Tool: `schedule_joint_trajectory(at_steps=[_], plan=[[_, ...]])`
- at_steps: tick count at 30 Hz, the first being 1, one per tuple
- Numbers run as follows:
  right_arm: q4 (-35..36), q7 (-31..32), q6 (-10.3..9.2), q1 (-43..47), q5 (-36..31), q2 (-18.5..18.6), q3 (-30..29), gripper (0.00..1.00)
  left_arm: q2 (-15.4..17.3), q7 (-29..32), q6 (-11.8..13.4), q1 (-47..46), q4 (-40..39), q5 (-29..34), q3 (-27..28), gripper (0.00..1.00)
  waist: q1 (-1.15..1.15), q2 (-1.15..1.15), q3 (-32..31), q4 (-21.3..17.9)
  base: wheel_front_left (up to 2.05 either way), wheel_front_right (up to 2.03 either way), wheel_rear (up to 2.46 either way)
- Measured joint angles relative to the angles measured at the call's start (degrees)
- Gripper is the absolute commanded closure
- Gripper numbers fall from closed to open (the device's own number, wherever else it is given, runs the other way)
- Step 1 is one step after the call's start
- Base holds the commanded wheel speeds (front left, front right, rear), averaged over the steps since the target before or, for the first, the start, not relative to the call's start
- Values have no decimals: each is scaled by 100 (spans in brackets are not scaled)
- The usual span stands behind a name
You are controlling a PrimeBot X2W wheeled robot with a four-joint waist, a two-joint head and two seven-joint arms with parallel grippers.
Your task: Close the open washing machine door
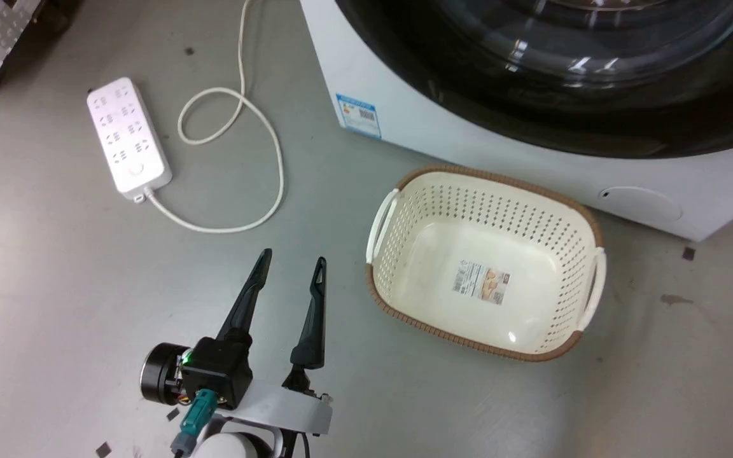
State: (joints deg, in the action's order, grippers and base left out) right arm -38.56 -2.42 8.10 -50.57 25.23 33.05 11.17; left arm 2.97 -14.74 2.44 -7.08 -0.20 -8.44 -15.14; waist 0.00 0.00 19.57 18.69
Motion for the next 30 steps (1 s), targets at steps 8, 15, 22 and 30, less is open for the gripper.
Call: schedule_joint_trajectory(at_steps=[8, 15, 22, 30], plan=[[-11, -742, -57, 528, -41, -226, 259, 0, -8, -1, -68, 86, 142, -29, 210, 0, 0, 0, -542, -181, 0, 0, 0], [1289, -1196, -56, 2386, -471, -988, -164, 0, 16, 0, -316, 449, 349, -23, 563, 0, -2, 0, -1410, -626, 0, 0, 0], [2682, -1232, -57, 4074, -1404, -1967, -1039, 0, 20, 0, -450, 686, 471, -23, 711, 0, -2, 0, -1904, -1065, 0, 0, 0], [3345, -1234, -56, 5135, -2191, -2852, -1493, 0, 18, 0, -515, 833, 683, -77, 805, 0, -1, 0, -2078, -1512, 0, 0, 0]])
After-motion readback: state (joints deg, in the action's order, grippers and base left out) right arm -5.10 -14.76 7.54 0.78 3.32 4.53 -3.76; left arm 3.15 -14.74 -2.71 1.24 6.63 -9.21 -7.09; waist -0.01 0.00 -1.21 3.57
